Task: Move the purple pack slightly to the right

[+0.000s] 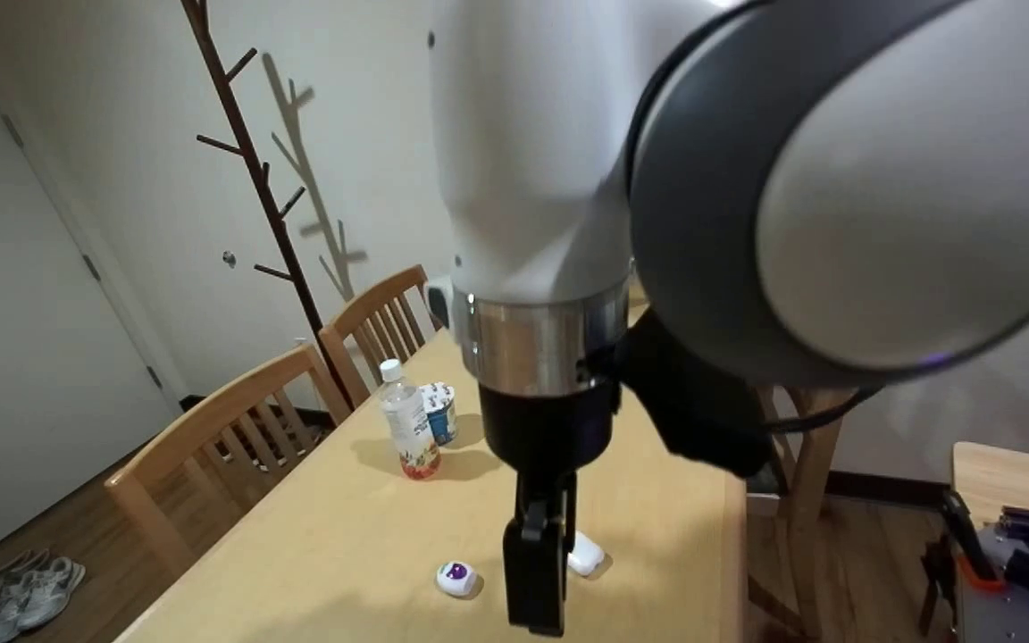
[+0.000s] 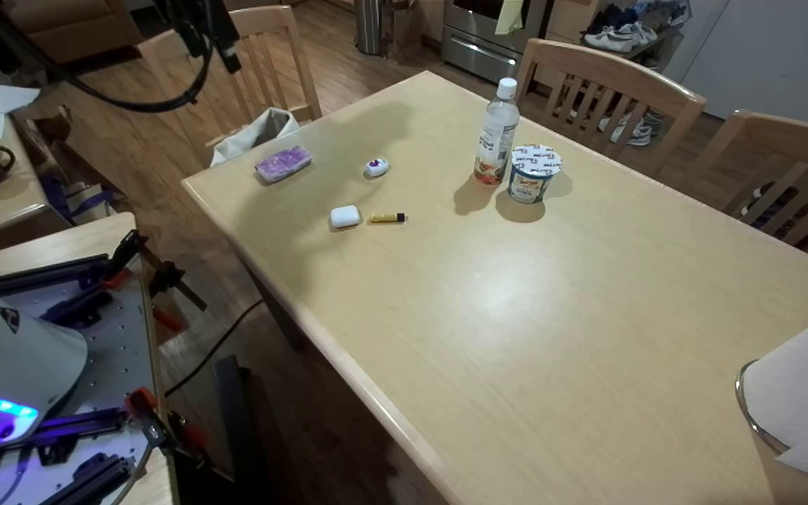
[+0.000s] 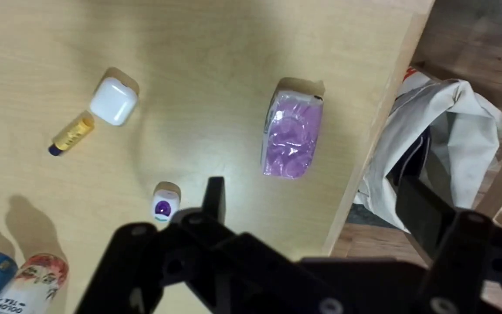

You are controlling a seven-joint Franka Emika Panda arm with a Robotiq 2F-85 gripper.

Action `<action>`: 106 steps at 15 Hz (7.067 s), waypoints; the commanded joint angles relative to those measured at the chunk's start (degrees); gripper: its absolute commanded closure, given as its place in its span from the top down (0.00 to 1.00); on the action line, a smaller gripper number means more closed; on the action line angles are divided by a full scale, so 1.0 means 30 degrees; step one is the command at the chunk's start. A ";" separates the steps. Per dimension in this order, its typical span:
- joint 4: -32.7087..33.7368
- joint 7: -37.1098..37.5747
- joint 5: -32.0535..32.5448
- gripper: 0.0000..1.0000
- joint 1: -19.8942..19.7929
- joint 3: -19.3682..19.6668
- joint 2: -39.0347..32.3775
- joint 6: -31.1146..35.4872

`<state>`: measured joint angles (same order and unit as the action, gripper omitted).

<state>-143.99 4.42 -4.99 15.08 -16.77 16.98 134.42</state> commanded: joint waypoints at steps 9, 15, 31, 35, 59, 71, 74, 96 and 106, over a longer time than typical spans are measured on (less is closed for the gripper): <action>-0.0209 -0.2967 -0.1988 1.00 0.0790 0.0836 -0.5154 0.5768; 0.1609 -0.5524 -0.4292 1.00 -0.0023 0.0254 -1.0337 0.5648; 0.3444 -0.0425 0.3282 1.00 0.1750 0.1606 -1.2722 0.5183; 0.3889 0.0358 0.3470 1.00 0.2144 0.1709 -1.3097 0.5983; 0.4222 0.1951 0.3215 0.21 0.2385 0.1803 -1.3699 0.6611; 0.3290 -0.8940 0.1563 0.08 -0.0057 -0.0130 -0.9148 -0.3418; 0.3664 -0.9132 0.1848 0.07 0.0062 0.0000 -0.9644 -0.3222; -0.0777 -1.9482 0.4159 0.09 -0.1784 0.0727 -0.6791 0.0910; -0.3982 -1.9825 0.4120 0.13 -0.1928 0.2346 -0.4705 0.3591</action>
<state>-155.99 -55.06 7.37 8.63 -10.41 2.84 145.34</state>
